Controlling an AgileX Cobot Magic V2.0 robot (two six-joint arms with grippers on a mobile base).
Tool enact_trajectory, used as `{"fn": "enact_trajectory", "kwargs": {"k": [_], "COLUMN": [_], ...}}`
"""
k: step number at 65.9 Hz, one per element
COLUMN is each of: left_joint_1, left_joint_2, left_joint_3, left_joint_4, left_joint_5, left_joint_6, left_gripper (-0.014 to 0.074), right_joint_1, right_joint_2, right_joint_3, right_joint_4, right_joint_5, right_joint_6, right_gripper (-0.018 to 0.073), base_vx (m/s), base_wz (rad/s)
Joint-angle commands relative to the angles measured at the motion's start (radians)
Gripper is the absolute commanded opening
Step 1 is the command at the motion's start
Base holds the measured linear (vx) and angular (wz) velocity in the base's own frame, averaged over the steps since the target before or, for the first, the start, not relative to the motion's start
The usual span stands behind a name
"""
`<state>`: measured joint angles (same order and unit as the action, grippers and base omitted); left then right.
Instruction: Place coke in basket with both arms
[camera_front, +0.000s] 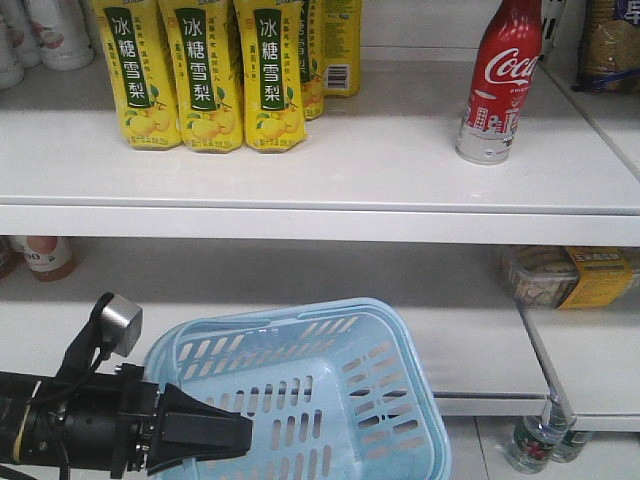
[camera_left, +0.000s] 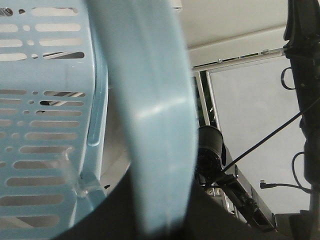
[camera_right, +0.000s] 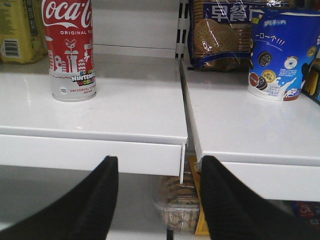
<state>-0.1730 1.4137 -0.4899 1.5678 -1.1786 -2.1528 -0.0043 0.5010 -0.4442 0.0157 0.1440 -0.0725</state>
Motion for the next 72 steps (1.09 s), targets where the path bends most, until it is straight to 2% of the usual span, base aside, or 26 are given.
{"fn": "enact_trajectory", "kwargs": {"k": [1,19,31,54,72], "left_joint_1": [-0.006,-0.006,-0.006,-0.006,-0.006], "left_joint_2": [-0.026,-0.026,-0.026,-0.026,-0.026], "left_joint_3": [-0.018,-0.018,-0.018,-0.018,-0.018], "left_joint_4": [-0.074,-0.074,-0.074,-0.074,-0.074], "left_joint_5": [-0.195,-0.195,-0.195,-0.195,-0.195], "left_joint_6": [0.010,0.010,0.010,0.010,0.010], "left_gripper": [-0.0006,-0.0006,-0.0006,-0.0006,-0.0006], "right_joint_1": [-0.004,-0.004,-0.004,-0.002,-0.002], "right_joint_2": [0.011,0.011,0.011,0.038,0.153], "right_joint_3": [-0.033,-0.033,-0.033,-0.039,-0.194], "right_joint_4": [0.000,0.000,0.004,0.007,-0.001], "right_joint_5": [-0.083,-0.075,-0.087,-0.225,-0.225], "right_joint_6": [-0.004,-0.004,-0.004,-0.017,-0.017], "right_gripper": [0.0430,0.0499,0.0502,0.0502,0.0502], "base_vx": [0.00,0.00,0.00,0.00,0.00], "base_wz": [0.00,0.00,0.00,0.00,0.00]}}
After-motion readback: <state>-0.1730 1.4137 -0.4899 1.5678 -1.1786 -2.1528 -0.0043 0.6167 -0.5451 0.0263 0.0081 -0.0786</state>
